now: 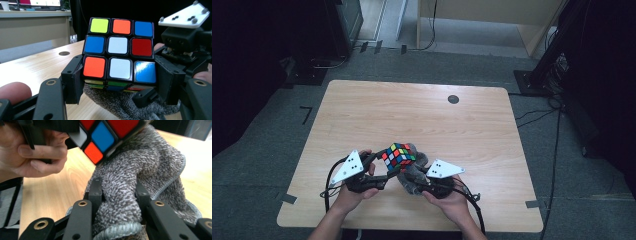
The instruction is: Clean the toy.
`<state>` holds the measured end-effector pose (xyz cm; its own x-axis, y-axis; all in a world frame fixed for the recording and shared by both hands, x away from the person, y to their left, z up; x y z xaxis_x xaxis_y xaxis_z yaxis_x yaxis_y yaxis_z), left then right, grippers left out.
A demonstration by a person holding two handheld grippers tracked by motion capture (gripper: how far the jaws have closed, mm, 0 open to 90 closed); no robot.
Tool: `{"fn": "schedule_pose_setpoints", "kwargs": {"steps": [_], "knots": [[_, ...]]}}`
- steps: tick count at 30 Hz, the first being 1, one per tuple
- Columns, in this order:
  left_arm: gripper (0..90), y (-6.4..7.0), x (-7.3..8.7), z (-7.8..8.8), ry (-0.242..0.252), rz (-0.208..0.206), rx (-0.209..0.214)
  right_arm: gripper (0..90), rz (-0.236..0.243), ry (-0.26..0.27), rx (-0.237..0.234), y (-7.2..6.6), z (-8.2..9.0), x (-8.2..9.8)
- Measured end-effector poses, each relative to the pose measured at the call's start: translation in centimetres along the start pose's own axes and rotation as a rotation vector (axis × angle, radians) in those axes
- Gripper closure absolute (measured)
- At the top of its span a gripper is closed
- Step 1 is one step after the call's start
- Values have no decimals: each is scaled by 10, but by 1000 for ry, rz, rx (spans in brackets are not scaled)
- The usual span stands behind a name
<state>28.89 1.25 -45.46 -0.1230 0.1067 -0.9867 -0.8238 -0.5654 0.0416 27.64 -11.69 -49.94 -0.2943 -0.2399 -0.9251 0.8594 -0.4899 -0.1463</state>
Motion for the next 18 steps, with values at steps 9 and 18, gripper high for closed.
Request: {"fn": "schedule_pose_setpoints", "kwargs": {"steps": [9, 18], "knots": [[341, -1, 2, -2, -10, 0, -3, 696, -22, 118, 12, 11, 21, -16], [341, -3, 7, -2, -44, -62, -41, 697, -36, 137, 67, 24, 35, -22]]}}
Point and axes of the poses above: each handheld gripper's, and its own axes: z roughly backward along the jaws, x roughly out of its underside, y roughly to its right, the point moved 8 cm from there along -z, roughly forward along the jaws, and after that the axes turned 5 degrees about -x, right-handed, at the moved point
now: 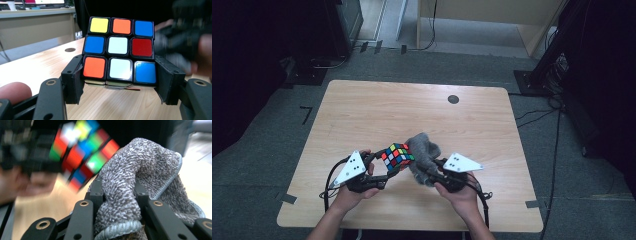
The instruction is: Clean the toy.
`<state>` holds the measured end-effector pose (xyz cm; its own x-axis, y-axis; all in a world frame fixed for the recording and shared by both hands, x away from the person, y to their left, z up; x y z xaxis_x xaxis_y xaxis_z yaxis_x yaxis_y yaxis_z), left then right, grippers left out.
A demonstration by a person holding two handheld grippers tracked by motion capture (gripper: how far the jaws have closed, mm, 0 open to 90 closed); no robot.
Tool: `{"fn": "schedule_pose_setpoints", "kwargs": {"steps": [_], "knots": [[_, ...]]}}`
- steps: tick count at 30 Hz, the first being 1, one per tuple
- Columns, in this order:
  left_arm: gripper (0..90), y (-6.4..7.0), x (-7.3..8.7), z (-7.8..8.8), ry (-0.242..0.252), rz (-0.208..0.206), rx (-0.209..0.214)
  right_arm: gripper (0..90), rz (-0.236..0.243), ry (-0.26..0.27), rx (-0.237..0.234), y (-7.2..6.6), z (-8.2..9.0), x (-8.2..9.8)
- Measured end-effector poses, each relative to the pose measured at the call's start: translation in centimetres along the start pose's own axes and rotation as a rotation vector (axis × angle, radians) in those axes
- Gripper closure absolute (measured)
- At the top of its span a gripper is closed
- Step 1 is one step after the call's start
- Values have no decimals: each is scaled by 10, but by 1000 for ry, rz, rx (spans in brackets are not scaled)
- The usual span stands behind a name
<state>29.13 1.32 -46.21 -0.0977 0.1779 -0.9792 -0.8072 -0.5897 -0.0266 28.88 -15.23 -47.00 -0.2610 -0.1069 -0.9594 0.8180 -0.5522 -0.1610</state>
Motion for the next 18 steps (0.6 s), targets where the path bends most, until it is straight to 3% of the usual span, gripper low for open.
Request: {"fn": "schedule_pose_setpoints", "kwargs": {"steps": [3, 7, 9, 10, 13, 16, 18], "knots": [[341, 6, 8, -6, -51, -91, -27, 695, -27, 102, 18, 6, 16, -17], [341, 18, 17, -14, -100, -178, -26, 691, -29, 143, -61, -8, 17, -29], [341, 22, 17, -15, -96, -190, -21, 691, -12, 121, -75, -18, 13, -29], [341, 23, 15, -14, -91, -189, -19, 692, -12, 106, -55, -18, 11, -28], [341, 20, 12, -11, -78, -174, -19, 692, -101, 98, -46, -8, 8, -19], [341, 16, 15, -13, -98, -180, -47, 692, -81, 39, 23, 0, 8, -11], [341, 16, 17, -15, -125, -198, -65, 689, -47, 69, 16, -7, 10, -18]]}}
Point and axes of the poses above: each handheld gripper's, and its own axes: z roughly backward along the jaws, x roughly out of its underside, y roughly to its right, the point moved 8 cm from there along -z, roughly forward along the jaws, and after that the axes turned 5 degrees about -x, right-handed, at the moved point
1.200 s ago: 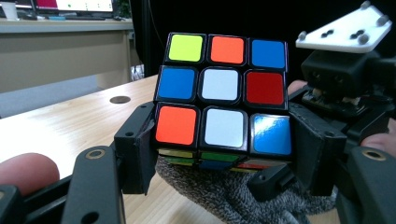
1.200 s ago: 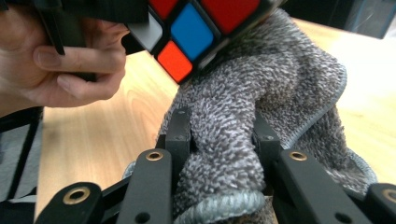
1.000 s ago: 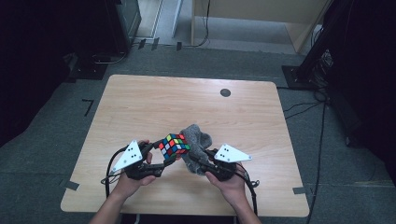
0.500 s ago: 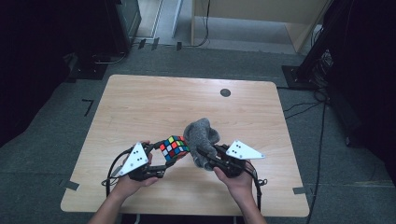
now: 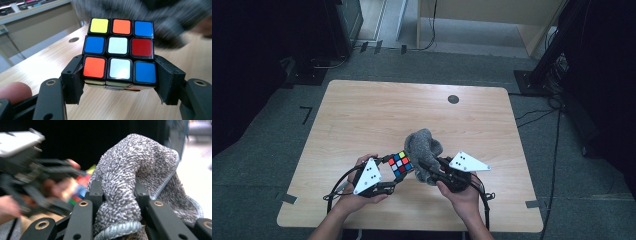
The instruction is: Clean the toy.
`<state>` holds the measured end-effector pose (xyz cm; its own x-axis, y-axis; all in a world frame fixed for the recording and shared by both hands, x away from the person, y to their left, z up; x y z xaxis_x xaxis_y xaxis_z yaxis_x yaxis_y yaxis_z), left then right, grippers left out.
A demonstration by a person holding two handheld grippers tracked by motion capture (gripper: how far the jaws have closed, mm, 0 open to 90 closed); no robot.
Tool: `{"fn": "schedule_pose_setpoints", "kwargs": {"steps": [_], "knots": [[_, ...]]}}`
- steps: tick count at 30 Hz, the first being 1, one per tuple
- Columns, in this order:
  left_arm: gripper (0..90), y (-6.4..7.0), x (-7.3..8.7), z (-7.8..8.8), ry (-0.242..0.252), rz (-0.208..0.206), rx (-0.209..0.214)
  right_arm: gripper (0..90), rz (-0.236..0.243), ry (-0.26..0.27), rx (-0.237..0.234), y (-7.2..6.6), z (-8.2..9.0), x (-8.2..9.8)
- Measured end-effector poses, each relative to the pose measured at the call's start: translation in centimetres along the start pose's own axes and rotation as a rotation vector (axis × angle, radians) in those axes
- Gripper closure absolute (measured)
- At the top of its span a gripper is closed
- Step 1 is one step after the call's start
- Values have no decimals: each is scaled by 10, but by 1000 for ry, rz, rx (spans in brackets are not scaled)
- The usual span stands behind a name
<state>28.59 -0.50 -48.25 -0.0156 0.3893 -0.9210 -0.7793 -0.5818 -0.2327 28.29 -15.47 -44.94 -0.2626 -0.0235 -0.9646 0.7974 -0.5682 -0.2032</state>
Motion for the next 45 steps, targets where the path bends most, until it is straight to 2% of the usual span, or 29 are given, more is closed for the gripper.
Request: {"fn": "schedule_pose_setpoints", "kwargs": {"steps": [2, 4, 7, 8, 9, 11, 13, 15, 16, 18, 19, 20, 21, 22, 23, 26, 27, 28, 31, 32, 34, 35, 37, 39, 40, 42, 43, 44, 45], "knots": [[341, 2, 2, -4, -39, -19, -16, 684, 78, 14, -32, -17, -2, -8], [341, 4, 5, -8, -82, -48, -43, 674, 202, -41, -35, -34, -11, -5], [341, 9, 5, -11, -117, -95, -58, 672, 312, -128, -35, -47, -24, 11], [341, 10, 6, -11, -128, -117, -72, 676, 349, -146, -12, -48, -27, 16], [341, 10, 7, -11, -128, -124, -77, 678, 357, -153, 2, -46, -28, 18], [341, 10, 7, -10, -122, -119, -69, 687, 314, -143, 34, -36, -25, 14], [341, 10, 7, -11, -122, -126, -72, 687, 272, -127, 91, -22, -18, 10], [341, 10, 7, -12, -115, -118, -63, 687, 233, -103, 88, -17, -14, 9], [341, 11, 7, -12, -112, -122, -62, 686, 234, -100, 75, -19, -14, 9], [341, 11, 6, -11, -107, -124, -58, 681, 276, -117, -14, -34, -20, 11], [341, 11, 6, -10, -105, -123, -56, 682, 299, -132, -22, -39, -22, 13], [341, 10, 6, -10, -101, -120, -58, 682, 330, -149, -7, -40, -24, 14], [341, 9, 5, -9, -95, -114, -58, 683, 325, -145, 1, -39, -23, 13], [341, 8, 5, -8, -87, -109, -59, 683, 304, -129, 13, -35, -21, 10], [341, 7, 4, -7, -80, -97, -57, 683, 279, -110, 50, -27, -17, 6], [342, 4, 1, -4, -52, -64, -47, 684, 155, -31, 137, -1, 0, -3], [342, 3, 0, -3, -38, -51, -41, 684, 129, -19, 158, 6, 4, -3], [342, 2, -2, -1, -21, -39, -32, 684, 110, -16, 147, 9, 5, -3], [342, 1, -8, 4, 37, -3, -12, 681, 64, -6, 4, 2, -1, 2], [342, -1, -8, 5, 41, -2, -16, 682, 51, -5, -14, 1, -4, 5], [341, -3, -7, 7, 47, 4, -18, 682, -4, -10, -20, 6, -7, 10], [342, -4, -7, 7, 52, 15, -12, 683, -9, -46, -3, 10, -8, 15], [342, -5, -9, 7, 56, 31, -6, 685, 24, -111, 65, 20, -7, 22], [341, -4, -8, 6, 51, 19, -9, 685, 6, -78, 59, 20, -3, 18], [342, -3, -7, 6, 45, 11, -11, 685, 0, -41, 33, 16, -1, 13], [341, -1, -6, 4, 39, 5, -13, 684, 24, 14, -25, 4, 0, 2], [342, -1, -7, 5, 44, 8, -12, 684, 41, 19, -40, -2, -2, 0], [342, -2, -7, 6, 46, 7, -14, 683, 54, 11, -31, -3, -3, 1], [342, -3, -7, 6, 48, 11, -15, 684, 42, -1, -17, -1, -5, 3]]}}
Point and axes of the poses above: each handheld gripper's, and its own axes: z roughly backward along the jaws, x roughly out of its underside, y roughly to its right, the point moved 8 cm from there along -z, roughly forward along the jaws, and after that the axes turned 5 degrees about -x, right-handed, at the moved point
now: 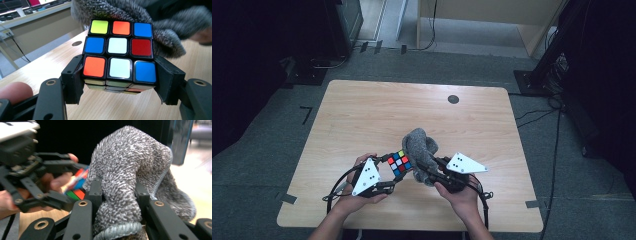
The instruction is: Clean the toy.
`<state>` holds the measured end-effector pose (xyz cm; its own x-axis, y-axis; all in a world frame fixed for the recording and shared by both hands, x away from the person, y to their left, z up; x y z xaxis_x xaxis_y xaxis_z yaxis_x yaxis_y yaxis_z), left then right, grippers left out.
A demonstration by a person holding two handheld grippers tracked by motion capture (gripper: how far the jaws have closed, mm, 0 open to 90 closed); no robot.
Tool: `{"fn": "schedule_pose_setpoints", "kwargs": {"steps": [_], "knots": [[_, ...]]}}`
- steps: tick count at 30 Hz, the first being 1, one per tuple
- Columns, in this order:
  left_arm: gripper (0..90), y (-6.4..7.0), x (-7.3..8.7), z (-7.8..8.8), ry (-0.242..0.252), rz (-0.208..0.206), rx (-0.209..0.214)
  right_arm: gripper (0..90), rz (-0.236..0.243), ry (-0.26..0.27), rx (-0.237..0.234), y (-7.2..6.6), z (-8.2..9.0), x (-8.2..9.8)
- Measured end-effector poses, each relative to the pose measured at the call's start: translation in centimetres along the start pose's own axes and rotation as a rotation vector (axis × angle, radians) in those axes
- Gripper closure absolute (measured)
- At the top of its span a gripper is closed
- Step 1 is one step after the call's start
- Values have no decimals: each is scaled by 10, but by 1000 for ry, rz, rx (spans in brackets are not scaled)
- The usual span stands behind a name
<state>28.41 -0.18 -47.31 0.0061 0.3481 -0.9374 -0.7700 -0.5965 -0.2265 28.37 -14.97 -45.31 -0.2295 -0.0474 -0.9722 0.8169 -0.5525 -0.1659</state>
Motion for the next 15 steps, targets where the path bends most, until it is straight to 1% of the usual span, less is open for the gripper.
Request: {"fn": "schedule_pose_setpoints", "kwargs": {"steps": [2, 3, 5, 6, 7, 9, 10, 11, 12, 13, 15], "knots": [[341, -2, -1, 2, 13, 9, -1, 684, -80, -14, 3, 8, -3, 10], [342, -3, -2, 3, 19, 18, 1, 685, -96, -56, 32, 15, -4, 19], [342, -5, -6, 6, 48, 48, 13, 686, -83, -103, 82, 24, -3, 28], [342, -6, -9, 7, 64, 65, 17, 686, -90, -106, 86, 27, -2, 29], [341, -8, -11, 9, 79, 82, 23, 685, -104, -95, 79, 28, -2, 29], [342, -11, -11, 10, 94, 123, 40, 684, -126, -69, 57, 27, -2, 27], [342, -12, -11, 10, 99, 144, 45, 684, -130, -57, 32, 25, -3, 26], [342, -14, -10, 10, 104, 163, 48, 684, -132, -47, -3, 21, -5, 27], [342, -15, -10, 11, 107, 175, 48, 685, -128, -47, -36, 16, -8, 28], [341, -16, -10, 11, 111, 182, 47, 685, -114, -62, -63, 11, -12, 31], [342, -18, -11, 12, 114, 190, 43, 685, -65, -112, -105, 0, -22, 40]]}}
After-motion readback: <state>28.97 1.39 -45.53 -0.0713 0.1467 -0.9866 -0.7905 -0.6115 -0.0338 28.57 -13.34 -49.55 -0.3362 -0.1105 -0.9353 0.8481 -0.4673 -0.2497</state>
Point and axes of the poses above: each handheld gripper's, and its own axes: z roughly backward along the jaws, x roughly out of its underside, y roughly to its right, the point moved 8 cm from there along -z, roughly forward along the jaws, and after that the axes turned 5 degrees about -x, right-handed, at the moved point
